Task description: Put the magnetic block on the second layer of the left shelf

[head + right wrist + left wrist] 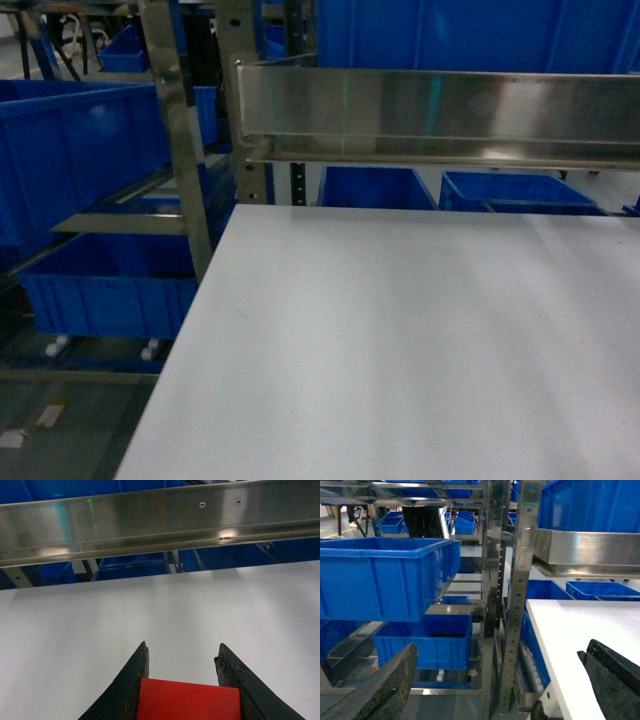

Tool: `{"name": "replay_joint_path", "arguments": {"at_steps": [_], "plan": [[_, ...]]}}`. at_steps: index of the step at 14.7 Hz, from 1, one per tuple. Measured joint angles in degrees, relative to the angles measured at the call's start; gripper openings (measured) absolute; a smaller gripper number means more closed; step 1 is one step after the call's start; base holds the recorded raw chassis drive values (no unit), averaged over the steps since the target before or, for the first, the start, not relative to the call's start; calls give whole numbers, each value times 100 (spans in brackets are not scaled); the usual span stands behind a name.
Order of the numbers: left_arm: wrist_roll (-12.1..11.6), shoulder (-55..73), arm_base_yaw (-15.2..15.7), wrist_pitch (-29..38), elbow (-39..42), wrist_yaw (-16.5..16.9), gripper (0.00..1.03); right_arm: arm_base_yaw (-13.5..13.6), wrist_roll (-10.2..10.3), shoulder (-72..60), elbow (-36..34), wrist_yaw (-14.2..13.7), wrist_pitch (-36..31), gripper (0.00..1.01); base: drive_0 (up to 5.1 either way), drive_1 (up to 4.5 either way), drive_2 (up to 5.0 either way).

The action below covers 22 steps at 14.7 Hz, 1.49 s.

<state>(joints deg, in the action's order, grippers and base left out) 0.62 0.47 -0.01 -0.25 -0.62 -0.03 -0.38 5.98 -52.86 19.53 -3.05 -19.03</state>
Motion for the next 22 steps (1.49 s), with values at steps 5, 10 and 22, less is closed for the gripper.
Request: {"name": "replay_joint_path", "arguments": {"at_steps": [5,10,22], "plan": [[0,0,0,-2,0,0,98,0,0,-17,0,2,11,34,-491,250,250],[0,0,0,-7,0,-4,98,0,0,-9,0,0,17,34,-491,250,250],[0,0,0,2,0,4,98,0,0,-2,0,0,17,34,-491,250,250]]}}
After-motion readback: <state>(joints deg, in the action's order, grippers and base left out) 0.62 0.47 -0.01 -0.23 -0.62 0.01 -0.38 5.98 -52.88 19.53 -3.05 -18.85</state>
